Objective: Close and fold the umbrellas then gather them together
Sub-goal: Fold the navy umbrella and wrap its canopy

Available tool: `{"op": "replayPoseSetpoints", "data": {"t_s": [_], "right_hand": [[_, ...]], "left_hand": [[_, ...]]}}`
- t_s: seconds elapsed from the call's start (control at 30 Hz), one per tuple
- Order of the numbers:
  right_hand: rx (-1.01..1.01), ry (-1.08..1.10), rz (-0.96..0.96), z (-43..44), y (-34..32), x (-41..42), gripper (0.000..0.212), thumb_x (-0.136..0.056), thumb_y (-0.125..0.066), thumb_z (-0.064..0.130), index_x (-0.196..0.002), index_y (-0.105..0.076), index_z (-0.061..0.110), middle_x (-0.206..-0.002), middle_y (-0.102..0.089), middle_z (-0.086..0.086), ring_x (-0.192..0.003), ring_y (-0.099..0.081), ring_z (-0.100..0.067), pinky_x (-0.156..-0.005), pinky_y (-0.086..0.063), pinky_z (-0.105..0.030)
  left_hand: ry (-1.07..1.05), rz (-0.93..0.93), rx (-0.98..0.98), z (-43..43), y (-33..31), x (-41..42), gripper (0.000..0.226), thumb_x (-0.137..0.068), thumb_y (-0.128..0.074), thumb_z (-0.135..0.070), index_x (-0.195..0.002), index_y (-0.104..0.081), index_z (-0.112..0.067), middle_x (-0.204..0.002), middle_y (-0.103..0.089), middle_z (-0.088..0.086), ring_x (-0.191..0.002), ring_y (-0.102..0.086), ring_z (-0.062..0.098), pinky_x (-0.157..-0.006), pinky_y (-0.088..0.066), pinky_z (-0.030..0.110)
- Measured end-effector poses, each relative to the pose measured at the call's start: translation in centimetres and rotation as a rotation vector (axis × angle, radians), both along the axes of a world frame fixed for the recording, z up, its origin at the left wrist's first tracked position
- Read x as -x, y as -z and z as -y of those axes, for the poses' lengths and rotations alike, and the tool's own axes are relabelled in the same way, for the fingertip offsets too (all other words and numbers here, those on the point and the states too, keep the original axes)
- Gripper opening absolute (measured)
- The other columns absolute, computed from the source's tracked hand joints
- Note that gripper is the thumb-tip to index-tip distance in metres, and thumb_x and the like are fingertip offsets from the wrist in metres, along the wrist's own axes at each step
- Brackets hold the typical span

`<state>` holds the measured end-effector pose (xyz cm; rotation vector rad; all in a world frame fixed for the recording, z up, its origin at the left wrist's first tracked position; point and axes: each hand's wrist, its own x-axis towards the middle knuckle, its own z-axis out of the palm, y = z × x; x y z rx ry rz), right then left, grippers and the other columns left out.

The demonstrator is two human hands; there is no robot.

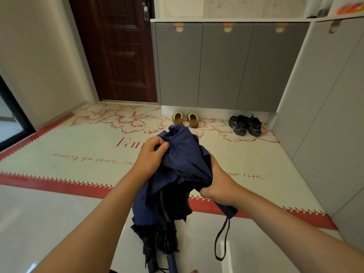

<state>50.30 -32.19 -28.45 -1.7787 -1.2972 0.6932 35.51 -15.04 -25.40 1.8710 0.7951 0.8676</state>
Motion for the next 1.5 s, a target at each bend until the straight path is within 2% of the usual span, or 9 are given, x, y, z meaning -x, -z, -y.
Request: {"op": "replayPoseSetpoints", "data": {"t_s": [0.23,0.37,0.6,0.7,0.8,0.93,1.17,1.37,1.5], "right_hand": [[0.122,-0.016,0.104,0.8,-0.2,-0.5,0.132,-0.072,-0.078,0.008,-0.154,0.018,0.046,-0.139,-0.037,0.012,-0.105,-0.065,-0.017,-0.087,-0.059,-0.031],[0.097,-0.052,0.084,0.7,0.2,-0.6,0.129,-0.074,-0.077,0.007,-0.154,0.017,0.044,-0.133,-0.035,0.028,-0.107,-0.056,0.013,-0.087,-0.054,-0.017],[0.157,0.058,-0.009,0.0,0.4,-1.1,0.139,-0.068,-0.081,0.019,-0.148,0.027,0.052,-0.142,-0.046,-0.001,-0.106,-0.068,-0.020,-0.088,-0.059,-0.041],[0.072,0.215,0.223,0.0,-0.2,-0.9,0.141,-0.063,-0.084,0.039,-0.148,0.029,0.049,-0.165,-0.005,0.007,-0.149,-0.025,-0.027,-0.114,-0.038,-0.050],[-0.090,0.159,0.563,0.0,-1.2,0.2,0.130,-0.069,-0.077,0.050,-0.157,0.017,0.035,-0.168,0.006,0.009,-0.155,0.002,-0.016,-0.125,-0.013,-0.044],[-0.040,0.058,0.258,-0.4,0.2,2.3,0.136,-0.061,-0.088,0.055,-0.158,0.006,0.043,-0.161,-0.023,0.011,-0.146,-0.031,-0.013,-0.115,-0.039,-0.041],[0.004,0.112,0.434,-1.0,1.4,0.6,0.115,-0.082,-0.072,0.017,-0.155,0.010,0.050,-0.123,-0.068,-0.008,-0.099,-0.067,-0.032,-0.082,-0.056,-0.044],[-0.016,0.215,0.384,-1.1,1.0,-0.2,0.093,-0.080,-0.062,0.017,-0.153,-0.014,0.051,-0.112,-0.067,-0.005,-0.096,-0.065,-0.033,-0.079,-0.056,-0.044],[0.043,0.273,0.358,-1.3,1.5,-1.2,0.084,-0.085,-0.062,0.021,-0.156,-0.021,0.039,-0.126,-0.060,-0.008,-0.107,-0.062,-0.034,-0.088,-0.053,-0.044]], "left_hand": [[0.107,-0.001,0.168,0.7,-0.7,0.7,0.025,-0.098,-0.057,-0.018,-0.073,-0.058,-0.018,-0.077,-0.060,-0.001,-0.072,-0.052,0.012,-0.068,-0.041,0.028],[0.135,0.004,0.192,1.2,-1.3,0.8,0.025,-0.099,-0.057,-0.019,-0.073,-0.060,-0.019,-0.076,-0.061,-0.003,-0.070,-0.054,0.009,-0.065,-0.043,0.024],[0.035,0.065,0.093,2.1,-2.0,0.3,0.026,-0.101,-0.051,-0.023,-0.076,-0.058,-0.020,-0.078,-0.061,-0.005,-0.072,-0.053,0.008,-0.066,-0.042,0.024],[-0.036,0.072,0.056,1.7,-2.0,0.3,0.022,-0.102,-0.050,-0.022,-0.083,-0.060,-0.016,-0.084,-0.063,-0.002,-0.077,-0.054,0.009,-0.067,-0.044,0.023],[-0.069,0.063,0.024,1.6,-1.8,0.2,0.021,-0.102,-0.050,-0.022,-0.089,-0.062,-0.010,-0.089,-0.065,0.004,-0.080,-0.056,0.012,-0.072,-0.046,0.026],[-0.091,0.095,0.037,2.1,-2.0,-0.3,0.022,-0.101,-0.050,-0.022,-0.086,-0.061,-0.012,-0.086,-0.064,0.000,-0.079,-0.056,0.011,-0.071,-0.046,0.025],[-0.068,0.100,0.157,2.2,-2.0,-0.4,0.024,-0.101,-0.051,-0.027,-0.081,-0.060,-0.018,-0.086,-0.064,0.001,-0.081,-0.056,0.016,-0.075,-0.048,0.032],[-0.119,-0.085,-0.172,0.9,-2.5,1.0,0.017,-0.092,-0.067,-0.028,-0.079,-0.070,-0.017,-0.113,-0.056,-0.006,-0.104,-0.051,0.007,-0.089,-0.039,0.026],[-0.007,-0.195,-0.062,0.7,-2.5,1.9,0.025,-0.092,-0.067,-0.032,-0.075,-0.067,-0.013,-0.082,-0.067,0.004,-0.079,-0.063,0.021,-0.080,-0.054,0.043]]}}
